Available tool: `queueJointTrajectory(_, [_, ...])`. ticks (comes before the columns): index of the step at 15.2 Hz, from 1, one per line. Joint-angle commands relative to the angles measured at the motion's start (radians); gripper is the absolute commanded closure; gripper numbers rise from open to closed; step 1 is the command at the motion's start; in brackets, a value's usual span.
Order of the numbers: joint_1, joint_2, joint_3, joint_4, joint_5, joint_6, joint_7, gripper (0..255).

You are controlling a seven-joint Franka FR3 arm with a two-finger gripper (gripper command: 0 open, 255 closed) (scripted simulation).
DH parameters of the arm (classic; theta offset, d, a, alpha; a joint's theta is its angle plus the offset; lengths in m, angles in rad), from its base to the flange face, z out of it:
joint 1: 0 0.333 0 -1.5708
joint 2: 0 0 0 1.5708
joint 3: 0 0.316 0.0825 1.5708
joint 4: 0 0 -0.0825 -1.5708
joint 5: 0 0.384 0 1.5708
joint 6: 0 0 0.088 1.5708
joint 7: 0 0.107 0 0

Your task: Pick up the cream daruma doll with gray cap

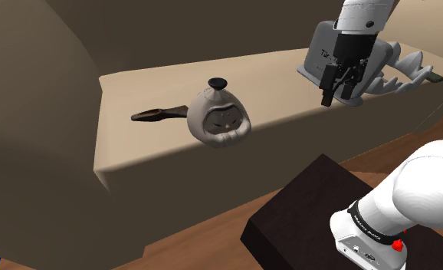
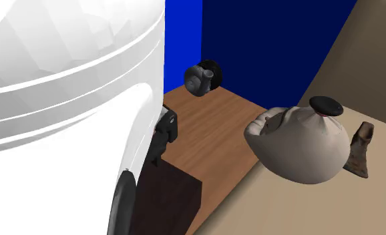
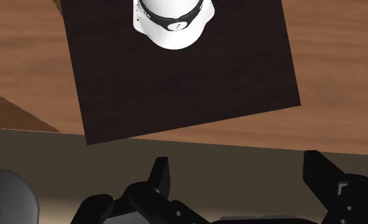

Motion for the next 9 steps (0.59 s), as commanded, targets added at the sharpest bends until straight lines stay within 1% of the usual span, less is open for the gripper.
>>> queueJointTrajectory(1, [0.0,0.0,0.0,0.0,0.0,0.0,0.0,0])
queueJointTrajectory(5, [0.027,0.08,0.076,0.076,0.056,0.037,0.089,0])
queueJointTrajectory(9, [0.047,0.172,0.149,0.169,0.093,0.071,0.178,0])
